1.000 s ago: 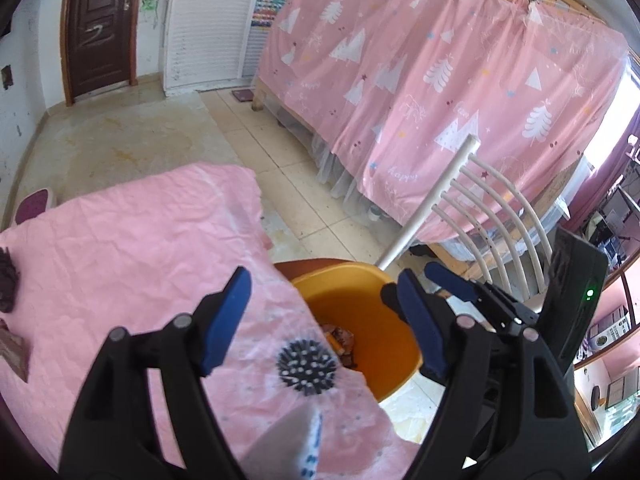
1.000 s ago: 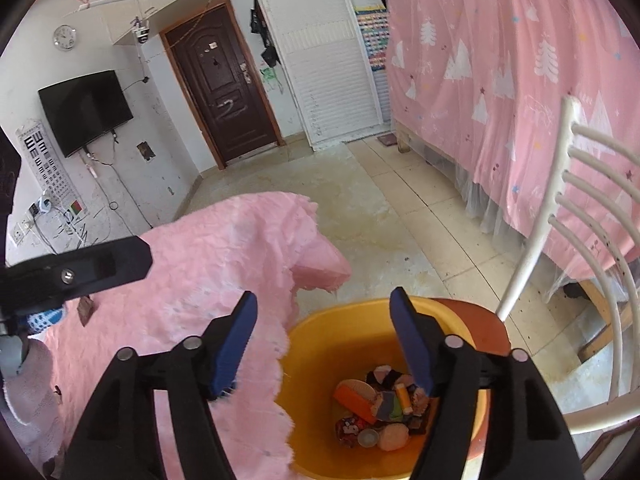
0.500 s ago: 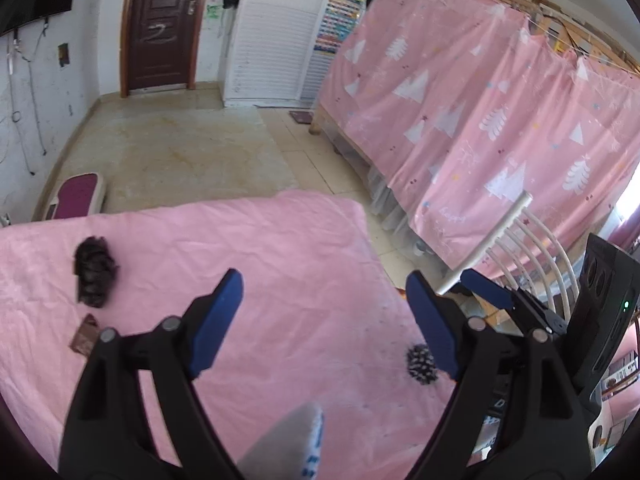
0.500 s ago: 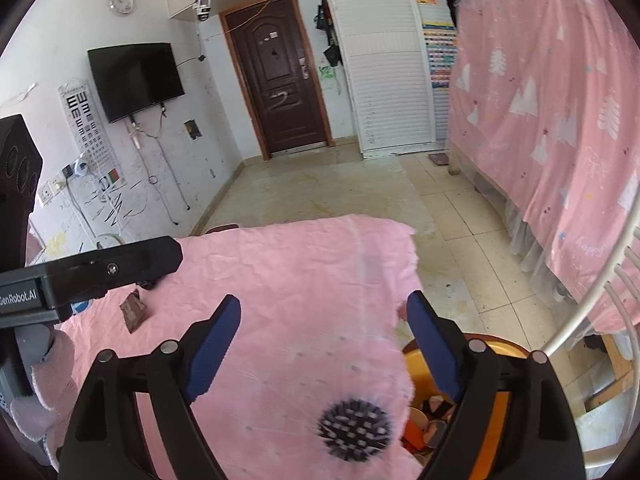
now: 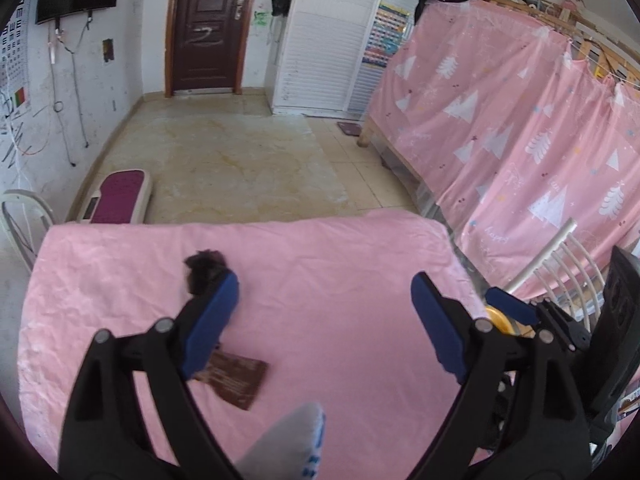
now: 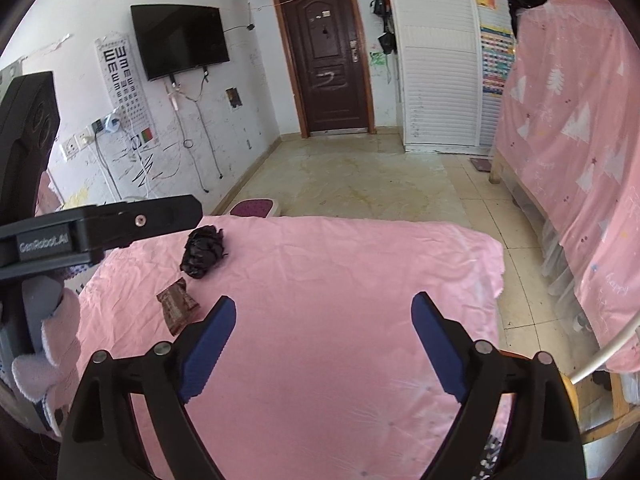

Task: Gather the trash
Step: 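Grasp the black plastic bag with the left tool while the right tool grasps the brown wrapper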

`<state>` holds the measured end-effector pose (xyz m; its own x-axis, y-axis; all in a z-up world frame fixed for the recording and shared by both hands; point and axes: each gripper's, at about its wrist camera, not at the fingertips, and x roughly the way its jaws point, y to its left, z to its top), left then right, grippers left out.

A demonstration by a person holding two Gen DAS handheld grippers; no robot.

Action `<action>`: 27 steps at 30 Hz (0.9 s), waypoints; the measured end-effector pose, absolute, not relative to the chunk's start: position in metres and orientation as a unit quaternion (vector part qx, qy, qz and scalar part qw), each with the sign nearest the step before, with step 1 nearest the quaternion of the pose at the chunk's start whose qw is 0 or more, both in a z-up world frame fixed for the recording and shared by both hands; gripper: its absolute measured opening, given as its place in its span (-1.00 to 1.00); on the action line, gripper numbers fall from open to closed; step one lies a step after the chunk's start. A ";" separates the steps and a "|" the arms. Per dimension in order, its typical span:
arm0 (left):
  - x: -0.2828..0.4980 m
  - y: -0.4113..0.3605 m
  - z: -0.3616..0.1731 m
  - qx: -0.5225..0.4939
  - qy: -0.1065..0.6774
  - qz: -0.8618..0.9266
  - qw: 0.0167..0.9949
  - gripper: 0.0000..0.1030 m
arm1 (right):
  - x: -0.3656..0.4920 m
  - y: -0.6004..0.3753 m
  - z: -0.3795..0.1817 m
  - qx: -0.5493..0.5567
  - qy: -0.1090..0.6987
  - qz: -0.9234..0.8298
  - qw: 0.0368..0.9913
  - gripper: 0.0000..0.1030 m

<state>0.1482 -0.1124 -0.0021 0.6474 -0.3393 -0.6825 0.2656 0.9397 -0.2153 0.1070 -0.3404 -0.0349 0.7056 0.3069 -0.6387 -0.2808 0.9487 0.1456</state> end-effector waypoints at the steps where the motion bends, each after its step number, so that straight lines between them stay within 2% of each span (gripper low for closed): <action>1: 0.151 -0.106 -0.004 -0.045 0.388 -0.159 0.907 0.66 | 0.110 -0.335 -0.036 0.018 0.351 0.165 0.922 0.55; 10: 0.181 -0.062 -0.021 -0.048 0.420 -0.122 0.898 0.66 | 0.126 -0.276 -0.048 -0.009 0.371 0.209 0.905 0.56; 27: 0.216 -0.053 -0.061 -0.026 0.464 -0.102 0.879 0.66 | 0.144 -0.200 -0.075 -0.051 0.397 0.271 0.876 0.56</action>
<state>0.2160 -0.0534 -0.0608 0.5478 -0.2037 -0.8114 0.1555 0.9778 -0.1405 0.1441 -0.2002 -0.0753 0.5384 0.4341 -0.7223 -0.5156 0.8477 0.1251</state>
